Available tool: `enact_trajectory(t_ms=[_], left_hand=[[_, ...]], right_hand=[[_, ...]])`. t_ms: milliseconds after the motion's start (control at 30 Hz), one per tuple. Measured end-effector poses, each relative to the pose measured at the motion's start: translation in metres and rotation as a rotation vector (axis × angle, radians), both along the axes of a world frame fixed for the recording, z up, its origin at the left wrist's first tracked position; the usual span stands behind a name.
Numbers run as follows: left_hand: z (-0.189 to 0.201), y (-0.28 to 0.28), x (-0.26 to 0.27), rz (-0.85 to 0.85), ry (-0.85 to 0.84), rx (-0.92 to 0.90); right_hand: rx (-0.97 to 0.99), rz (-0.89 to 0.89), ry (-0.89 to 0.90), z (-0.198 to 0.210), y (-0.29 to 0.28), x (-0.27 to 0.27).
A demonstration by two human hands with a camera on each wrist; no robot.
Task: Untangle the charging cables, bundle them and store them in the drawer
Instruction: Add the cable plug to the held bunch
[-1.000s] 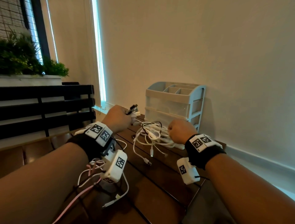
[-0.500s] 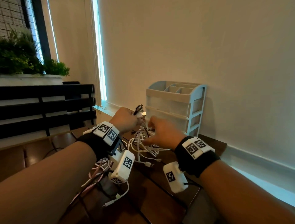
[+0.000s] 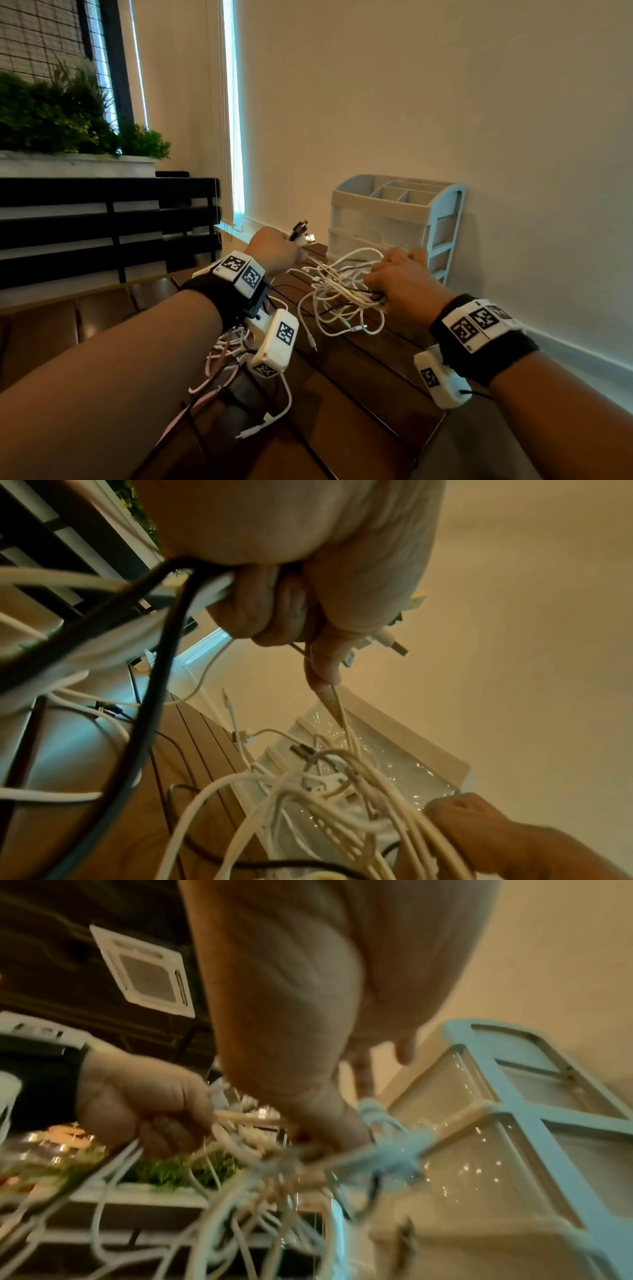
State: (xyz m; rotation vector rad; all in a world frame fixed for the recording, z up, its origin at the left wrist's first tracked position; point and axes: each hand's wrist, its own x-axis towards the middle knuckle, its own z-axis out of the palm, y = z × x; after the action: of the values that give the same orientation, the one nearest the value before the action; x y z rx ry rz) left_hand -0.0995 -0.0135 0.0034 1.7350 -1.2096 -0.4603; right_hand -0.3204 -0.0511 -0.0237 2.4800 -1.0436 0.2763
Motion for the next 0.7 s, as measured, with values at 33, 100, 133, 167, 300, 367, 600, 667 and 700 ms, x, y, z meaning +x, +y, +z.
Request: enact_trajectory(t_ms=[33, 100, 133, 167, 300, 367, 600, 667, 700], left_hand=[[-0.001, -0.001, -0.002, -0.007, 0.003, -0.006], [-0.004, -0.001, -0.008, -0.020, -0.020, -0.010], [-0.005, -0.001, -0.013, -0.031, -0.045, -0.003], [-0.005, -0.002, -0.017, -0.047, -0.066, 0.003], [-0.002, -0.003, -0.027, -0.096, -0.037, -0.006], [-0.002, -0.004, -0.021, -0.073, -0.029, -0.001], [0.006, -0.008, 0.007, 0.034, -0.011, -0.028], [0.013, -0.006, 0.013, 0.038, -0.008, -0.022], [0.015, -0.005, 0.015, 0.043, -0.002, -0.025]], right_hand=[[0.022, -0.057, 0.043, 0.004, 0.003, 0.000], [0.088, -0.059, 0.064, 0.012, 0.012, 0.008], [0.143, -0.011, -0.006, 0.013, 0.018, 0.015], [0.207, 0.040, -0.118, 0.013, 0.023, 0.023], [0.307, 0.144, -0.297, -0.009, 0.028, 0.047], [0.294, 0.145, -0.235, -0.013, 0.024, 0.044], [0.184, 0.316, -0.089, 0.008, 0.023, 0.016], [0.246, 0.290, -0.020, 0.011, 0.022, 0.009], [0.295, 0.243, -0.005, 0.013, 0.023, 0.006]])
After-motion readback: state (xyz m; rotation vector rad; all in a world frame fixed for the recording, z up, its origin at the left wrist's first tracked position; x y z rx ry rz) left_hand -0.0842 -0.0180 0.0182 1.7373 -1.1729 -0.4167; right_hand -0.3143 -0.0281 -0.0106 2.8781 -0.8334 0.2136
